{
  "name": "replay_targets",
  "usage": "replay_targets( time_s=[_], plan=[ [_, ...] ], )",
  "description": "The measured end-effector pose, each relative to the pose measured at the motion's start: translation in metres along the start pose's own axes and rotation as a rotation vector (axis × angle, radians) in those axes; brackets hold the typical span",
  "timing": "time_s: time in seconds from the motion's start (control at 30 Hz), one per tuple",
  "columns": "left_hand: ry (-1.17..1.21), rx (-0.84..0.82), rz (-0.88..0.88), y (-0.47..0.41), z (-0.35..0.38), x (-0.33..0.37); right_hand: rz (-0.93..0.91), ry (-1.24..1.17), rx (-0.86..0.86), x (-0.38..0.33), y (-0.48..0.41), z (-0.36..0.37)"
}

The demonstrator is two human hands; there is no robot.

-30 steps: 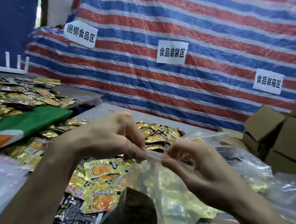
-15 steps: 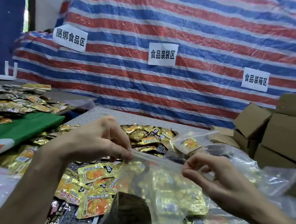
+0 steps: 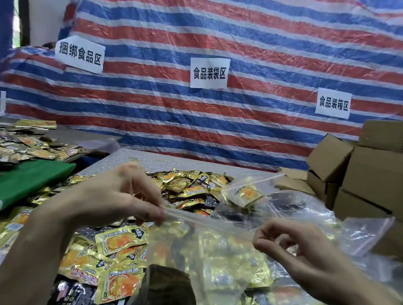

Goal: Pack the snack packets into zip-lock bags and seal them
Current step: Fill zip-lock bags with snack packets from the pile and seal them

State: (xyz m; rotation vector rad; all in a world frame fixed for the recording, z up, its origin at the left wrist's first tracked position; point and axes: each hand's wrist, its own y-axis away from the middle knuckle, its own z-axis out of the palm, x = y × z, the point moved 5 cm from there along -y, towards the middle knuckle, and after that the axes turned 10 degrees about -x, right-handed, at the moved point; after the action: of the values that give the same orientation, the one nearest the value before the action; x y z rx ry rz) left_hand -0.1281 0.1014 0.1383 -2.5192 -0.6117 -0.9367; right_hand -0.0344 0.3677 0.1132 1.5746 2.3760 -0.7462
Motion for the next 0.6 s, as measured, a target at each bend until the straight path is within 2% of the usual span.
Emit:
replay_targets(
  time_s=[0.33,0.5,0.6],
  plan=[
    [-0.090,0.058,-0.016,-0.002,-0.003,-0.002,0.042,0.044,0.169,0.013,0.009,0.006],
    [-0.173,0.167,0.019,-0.009,0.003,0.006,0.212,-0.353,0.232,0.026,0.018,0.029],
    [-0.157,0.219,0.088,-0.011,0.006,0.014,0.234,-0.598,0.079,0.023,0.017,0.059]
  ],
)
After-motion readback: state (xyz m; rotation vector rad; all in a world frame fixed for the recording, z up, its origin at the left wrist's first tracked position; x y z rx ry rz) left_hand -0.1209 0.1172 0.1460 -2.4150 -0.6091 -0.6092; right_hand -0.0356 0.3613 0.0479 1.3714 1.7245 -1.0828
